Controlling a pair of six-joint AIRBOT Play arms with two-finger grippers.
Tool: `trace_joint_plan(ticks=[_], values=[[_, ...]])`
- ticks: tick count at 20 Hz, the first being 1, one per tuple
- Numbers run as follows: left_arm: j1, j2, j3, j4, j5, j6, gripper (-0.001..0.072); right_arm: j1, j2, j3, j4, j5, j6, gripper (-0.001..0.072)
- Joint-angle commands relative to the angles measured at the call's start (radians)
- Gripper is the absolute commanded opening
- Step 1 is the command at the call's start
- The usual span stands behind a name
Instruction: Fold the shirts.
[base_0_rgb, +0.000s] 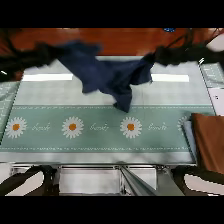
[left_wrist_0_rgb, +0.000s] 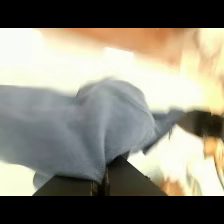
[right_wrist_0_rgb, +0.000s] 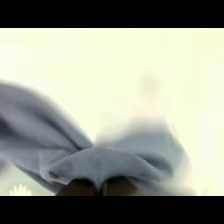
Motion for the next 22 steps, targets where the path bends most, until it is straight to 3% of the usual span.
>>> trace_joint_plan(ticks=[1, 5, 7, 11, 14, 17, 19, 22], values=[[0.137, 0.022, 0.353, -0.042, -0.078, -0.068, 0.0021, -0.026, 0.076, 0.392, -0.143, 0.217, 0.028, 0.0024], [0.299, 0.057, 0.579, 0.007, -0.296, -0.154, 0.0021, -0.026, 0.28, 0.472, -0.317, 0.256, 0.049, 0.0024], [0.351, 0.118, 0.583, 0.079, -0.33, -0.195, 0.0021, -0.026, 0.377, 0.472, -0.367, 0.281, 0.058, 0.0024], [0.275, 0.282, 0.523, 0.38, -0.378, -0.241, 0.0021, -0.026, 0.507, 0.472, -0.418, 0.384, 0.091, 0.0025], [0.095, 0.453, 0.341, 0.697, -0.396, -0.294, 0.0021, -0.026, 0.595, 0.363, -0.416, 0.418, 0.104, 0.0025], [-0.078, 0.618, 0.07, 0.914, -0.461, -0.336, 0.0021, -0.026, 0.654, 0.183, -0.412, 0.417, 0.138, 0.0025], [-0.112, 0.702, -0.11, 1.038, -0.516, -0.426, 0.0021, -0.026, 0.66, 0.059, -0.409, 0.412, 0.15, 0.0025], [-0.111, 0.778, -0.397, 1.127, -0.484, -0.502, 0.0021, -0.026, 0.634, -0.14, -0.378, 0.298, 0.148, 0.0024]])
